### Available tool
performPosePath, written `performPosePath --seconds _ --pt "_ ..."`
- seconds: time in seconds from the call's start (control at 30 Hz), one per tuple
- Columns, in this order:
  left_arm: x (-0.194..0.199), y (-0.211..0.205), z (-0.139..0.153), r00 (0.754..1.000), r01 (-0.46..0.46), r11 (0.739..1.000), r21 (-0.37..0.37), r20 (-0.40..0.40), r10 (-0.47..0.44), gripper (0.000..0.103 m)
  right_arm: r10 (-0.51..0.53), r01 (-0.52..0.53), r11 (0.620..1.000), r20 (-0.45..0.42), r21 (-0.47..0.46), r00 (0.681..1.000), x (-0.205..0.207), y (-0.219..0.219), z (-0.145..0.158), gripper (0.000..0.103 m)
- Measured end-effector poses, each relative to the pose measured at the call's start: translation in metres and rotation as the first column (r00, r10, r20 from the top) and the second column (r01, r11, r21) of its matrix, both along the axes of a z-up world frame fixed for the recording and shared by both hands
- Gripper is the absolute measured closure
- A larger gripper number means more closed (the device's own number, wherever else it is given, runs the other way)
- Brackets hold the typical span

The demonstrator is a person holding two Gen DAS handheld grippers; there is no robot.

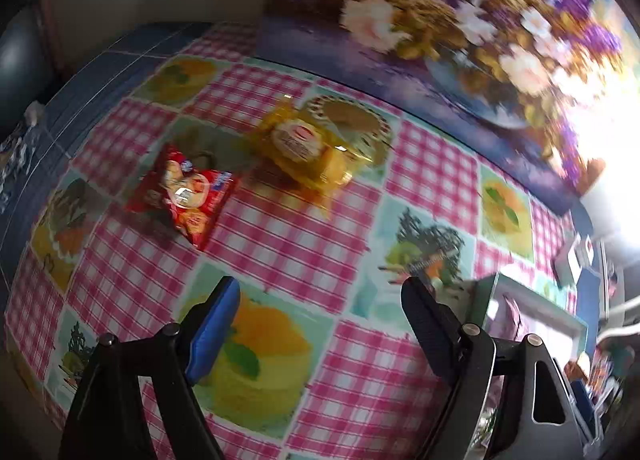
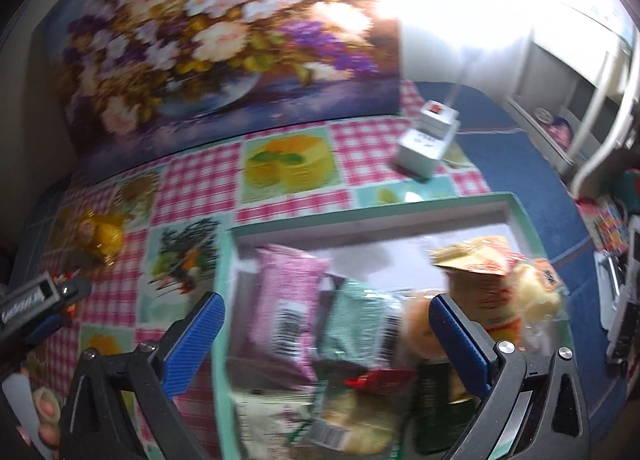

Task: Organize snacks
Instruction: 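Move both grippers back to the last red and yellow packs, then grasp the red biscuit bag with the left gripper while the right gripper grasps the yellow bread bag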

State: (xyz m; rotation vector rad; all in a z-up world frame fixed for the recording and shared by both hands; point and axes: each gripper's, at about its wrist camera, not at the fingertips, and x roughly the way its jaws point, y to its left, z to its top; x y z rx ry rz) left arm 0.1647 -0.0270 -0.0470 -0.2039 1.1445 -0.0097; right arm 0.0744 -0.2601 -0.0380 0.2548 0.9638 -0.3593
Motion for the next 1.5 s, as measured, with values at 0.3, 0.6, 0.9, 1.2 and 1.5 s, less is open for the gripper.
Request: performPosePath --seconds 0.3,0.6,0.9,1.2,1.5 --pt "0.009 0.058 -0.011 0.996 -0.093 0.996 -0.017 0.008 0.093 0.019 0.126 -0.126 0.992 0.000 -0.029 0.992 0.021 0.046 -0.002 0.000" --pt "0.015 0.120 -0.016 0.980 -0.187 0.981 -0.042 0.053 0.189 0.006 0.246 -0.248 0.965 -0.035 -0.089 0.969 0.043 0.096 -0.010 0.000" --pt "0.019 0.146 -0.033 0.984 -0.167 0.982 -0.087 0.044 0.172 0.006 0.343 -0.346 0.935 -0.050 -0.074 0.938 0.070 0.134 -0.022 0.000" --pt "0.034 0.136 -0.047 0.999 0.026 0.997 -0.075 0.035 -0.023 0.006 0.434 -0.435 0.894 0.033 0.106 0.900 0.137 0.157 -0.020 0.000" --pt "0.054 0.110 -0.049 0.985 0.166 0.986 0.013 0.051 -0.167 0.006 0.645 -0.651 0.759 -0.105 -0.026 0.757 0.197 0.212 -0.031 0.000"
